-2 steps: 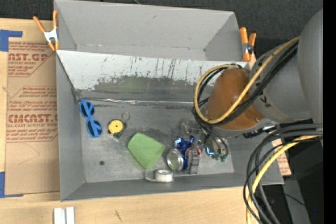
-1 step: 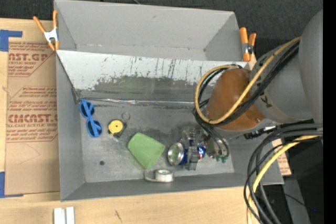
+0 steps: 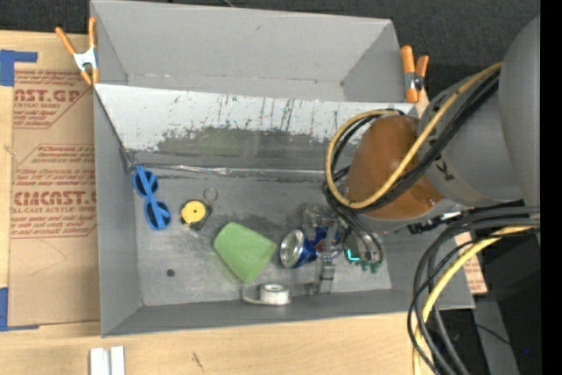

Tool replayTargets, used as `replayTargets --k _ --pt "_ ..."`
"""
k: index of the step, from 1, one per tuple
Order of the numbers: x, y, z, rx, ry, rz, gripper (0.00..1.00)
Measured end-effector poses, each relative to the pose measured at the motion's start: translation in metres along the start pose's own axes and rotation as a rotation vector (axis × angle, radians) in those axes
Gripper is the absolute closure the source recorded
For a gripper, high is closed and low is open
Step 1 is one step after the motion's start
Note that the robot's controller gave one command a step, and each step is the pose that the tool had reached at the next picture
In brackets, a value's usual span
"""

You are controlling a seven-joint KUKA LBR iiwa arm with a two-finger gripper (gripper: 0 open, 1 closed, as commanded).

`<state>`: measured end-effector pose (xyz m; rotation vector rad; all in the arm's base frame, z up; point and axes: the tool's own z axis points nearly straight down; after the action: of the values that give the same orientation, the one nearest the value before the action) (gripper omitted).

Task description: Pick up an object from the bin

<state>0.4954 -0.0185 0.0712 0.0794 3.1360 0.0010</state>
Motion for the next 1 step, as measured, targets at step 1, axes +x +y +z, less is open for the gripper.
replayTargets --k 1 --pt "-0.0004 -0.0003 -0.0013 0.001 0.000 0.000 1.00"
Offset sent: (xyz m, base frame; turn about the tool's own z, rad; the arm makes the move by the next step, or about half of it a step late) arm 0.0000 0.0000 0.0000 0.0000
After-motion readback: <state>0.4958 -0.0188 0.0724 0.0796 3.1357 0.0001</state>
